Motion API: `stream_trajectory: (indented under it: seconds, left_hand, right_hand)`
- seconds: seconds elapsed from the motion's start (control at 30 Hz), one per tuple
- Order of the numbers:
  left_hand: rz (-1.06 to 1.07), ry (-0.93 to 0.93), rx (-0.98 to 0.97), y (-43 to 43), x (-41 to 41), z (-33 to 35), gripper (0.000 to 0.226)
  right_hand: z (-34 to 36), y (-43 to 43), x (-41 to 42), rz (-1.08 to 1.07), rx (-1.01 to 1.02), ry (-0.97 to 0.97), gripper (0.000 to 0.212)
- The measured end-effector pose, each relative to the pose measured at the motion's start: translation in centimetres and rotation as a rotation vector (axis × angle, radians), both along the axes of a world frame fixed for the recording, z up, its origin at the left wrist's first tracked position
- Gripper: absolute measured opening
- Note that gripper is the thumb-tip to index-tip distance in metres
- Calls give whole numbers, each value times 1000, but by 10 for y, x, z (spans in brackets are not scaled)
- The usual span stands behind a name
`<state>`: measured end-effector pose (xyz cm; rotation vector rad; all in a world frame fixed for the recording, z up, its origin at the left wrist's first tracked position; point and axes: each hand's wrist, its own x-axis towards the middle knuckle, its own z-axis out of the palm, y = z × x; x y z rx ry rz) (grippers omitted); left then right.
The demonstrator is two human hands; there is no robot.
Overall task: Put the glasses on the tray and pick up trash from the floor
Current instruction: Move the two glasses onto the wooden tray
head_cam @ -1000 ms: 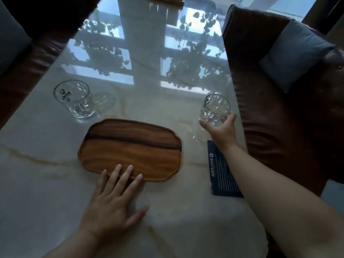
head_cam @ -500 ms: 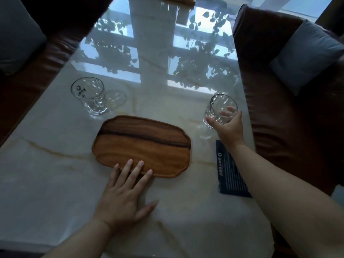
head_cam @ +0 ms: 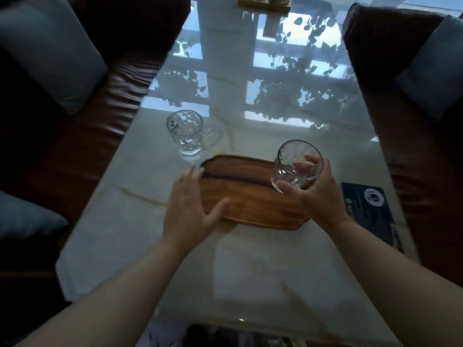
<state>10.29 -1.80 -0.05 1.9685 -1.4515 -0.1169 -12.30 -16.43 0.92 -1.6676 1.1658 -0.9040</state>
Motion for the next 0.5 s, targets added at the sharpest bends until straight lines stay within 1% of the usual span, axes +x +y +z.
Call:
stream_trajectory:
  seconds: [0.13,0.27,0.33,0.4,0.5]
  left_hand:
    - [190,183,-49,-32,57,10,99]
    - [256,359,-47,-61,93,-1,116]
    - [267,441,-44,-75,105,-10,120]
    - [234,486,-37,-89,112,-20,123]
    - [186,557,-73,-111,117,-32,118]
  right_hand:
    - [-6,13,18,-8,0,-16,84]
    - [-12,18,28,-10,-40,1,87]
    - [-13,19,33,-3,-46,3,87]
    - [-13,18,35,1,-61,24,87]
    - [-15,17,35,-16,-89,41,86]
